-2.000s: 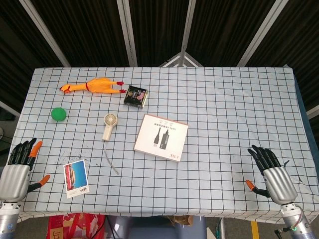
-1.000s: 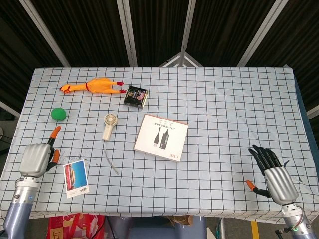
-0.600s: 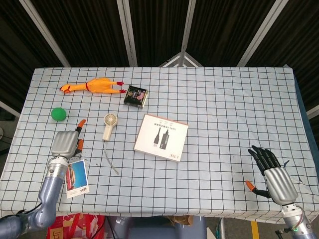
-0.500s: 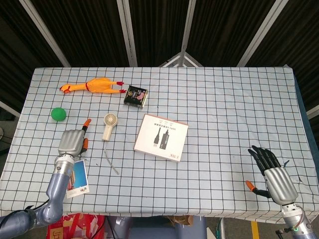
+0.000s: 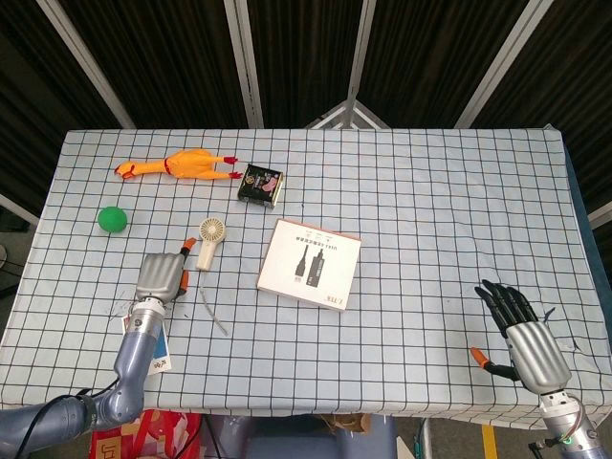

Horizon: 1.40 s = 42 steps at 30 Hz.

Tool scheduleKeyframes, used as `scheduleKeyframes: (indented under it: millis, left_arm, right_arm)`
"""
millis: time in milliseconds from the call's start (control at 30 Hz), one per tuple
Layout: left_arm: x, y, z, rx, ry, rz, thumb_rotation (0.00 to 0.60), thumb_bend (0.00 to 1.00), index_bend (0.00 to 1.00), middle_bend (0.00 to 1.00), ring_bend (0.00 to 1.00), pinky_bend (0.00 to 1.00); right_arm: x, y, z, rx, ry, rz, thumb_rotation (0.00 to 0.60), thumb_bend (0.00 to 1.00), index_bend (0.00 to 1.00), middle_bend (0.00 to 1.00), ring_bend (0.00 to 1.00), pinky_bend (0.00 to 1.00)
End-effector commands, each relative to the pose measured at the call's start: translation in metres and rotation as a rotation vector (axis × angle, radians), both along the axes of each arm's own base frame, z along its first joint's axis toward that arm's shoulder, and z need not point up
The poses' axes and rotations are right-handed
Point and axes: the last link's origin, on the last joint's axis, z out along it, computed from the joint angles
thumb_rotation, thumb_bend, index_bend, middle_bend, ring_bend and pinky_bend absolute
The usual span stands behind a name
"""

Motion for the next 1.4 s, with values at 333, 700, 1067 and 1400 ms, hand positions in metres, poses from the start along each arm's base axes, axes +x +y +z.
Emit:
scheduleKeyframes:
  millis: [333, 700, 1067, 1400]
  left_arm:
    - [0.004, 0.006, -0.015, -0.019, -0.009, 0.007, 0.600, 0.82, 0.12, 0.89, 0.70, 0.83]
    - [0.009, 0.006, -0.021, -0.029, -0.013, 0.000, 0.600, 0.83, 0.12, 0.89, 0.70, 0.83]
    - [0.008, 0.005, -0.026, -0.037, 0.005, -0.002, 0.600, 0.83, 0.13, 0.89, 0.70, 0.83]
    - [0.003, 0.004, -0.032, -0.054, 0.024, 0.009, 0.600, 0.83, 0.14, 0.89, 0.70, 0.83]
  right_arm:
    - [0.000, 0.000, 0.000, 0.002, 0.000, 0.000, 0.600, 0.29, 0.00, 0.00, 0.00, 0.06]
    - [0.000, 0.000, 0.000, 0.001, -0.002, 0.002, 0.600, 0.29, 0.00, 0.00, 0.00, 0.06]
    - [0.000, 0.000, 0.000, 0.000, -0.002, 0.002, 0.600, 0.29, 0.00, 0.00, 0.00, 0.06]
    - [0.000, -0.001, 0.001, -0.003, -0.005, 0.001, 0.600, 0.29, 0.00, 0.00, 0.00, 0.06]
